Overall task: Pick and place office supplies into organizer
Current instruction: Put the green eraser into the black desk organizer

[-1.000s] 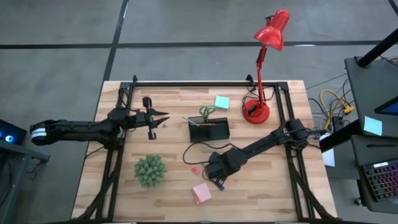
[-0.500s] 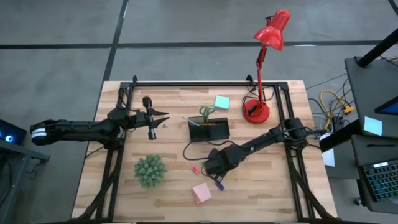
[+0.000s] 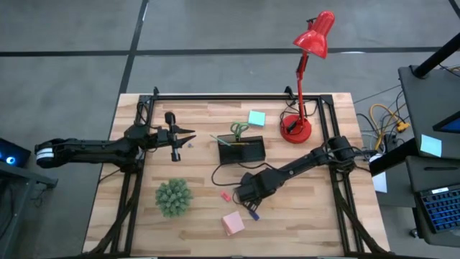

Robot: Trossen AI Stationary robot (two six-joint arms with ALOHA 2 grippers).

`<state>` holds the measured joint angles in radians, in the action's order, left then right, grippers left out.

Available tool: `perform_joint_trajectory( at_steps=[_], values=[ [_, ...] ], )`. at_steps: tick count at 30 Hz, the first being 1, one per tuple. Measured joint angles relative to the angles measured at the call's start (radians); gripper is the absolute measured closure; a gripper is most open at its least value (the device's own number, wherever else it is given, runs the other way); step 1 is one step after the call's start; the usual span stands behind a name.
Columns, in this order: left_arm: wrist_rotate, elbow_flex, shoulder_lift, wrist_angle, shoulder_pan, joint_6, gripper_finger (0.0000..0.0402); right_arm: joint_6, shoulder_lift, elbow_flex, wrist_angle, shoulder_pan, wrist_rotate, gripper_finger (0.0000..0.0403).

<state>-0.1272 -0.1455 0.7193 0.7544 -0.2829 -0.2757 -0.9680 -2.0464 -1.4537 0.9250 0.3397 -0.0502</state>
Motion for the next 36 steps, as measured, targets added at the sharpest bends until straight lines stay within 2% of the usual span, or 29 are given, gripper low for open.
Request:
perform_joint_trajectory(
  at_steps=[12,17,32,36],
  values=[
    [0.000,0.000,0.000,0.000,0.000,-0.001,0.0343,0.000,-0.015,0.010,-0.023,0.000,0.005,0.0220],
    [0.000,0.000,0.000,0.001,0.000,-0.001,0.0343,0.008,-0.061,0.004,-0.020,-0.002,0.063,0.0220],
    [0.000,0.000,0.000,0.000,0.000,-0.001,0.0343,0.008,-0.048,0.006,-0.019,0.000,0.049,0.0221],
    [0.000,0.000,0.000,0.000,0.000,-0.001,0.0343,0.026,-0.048,0.007,-0.016,0.000,0.049,0.0233]
  ],
)
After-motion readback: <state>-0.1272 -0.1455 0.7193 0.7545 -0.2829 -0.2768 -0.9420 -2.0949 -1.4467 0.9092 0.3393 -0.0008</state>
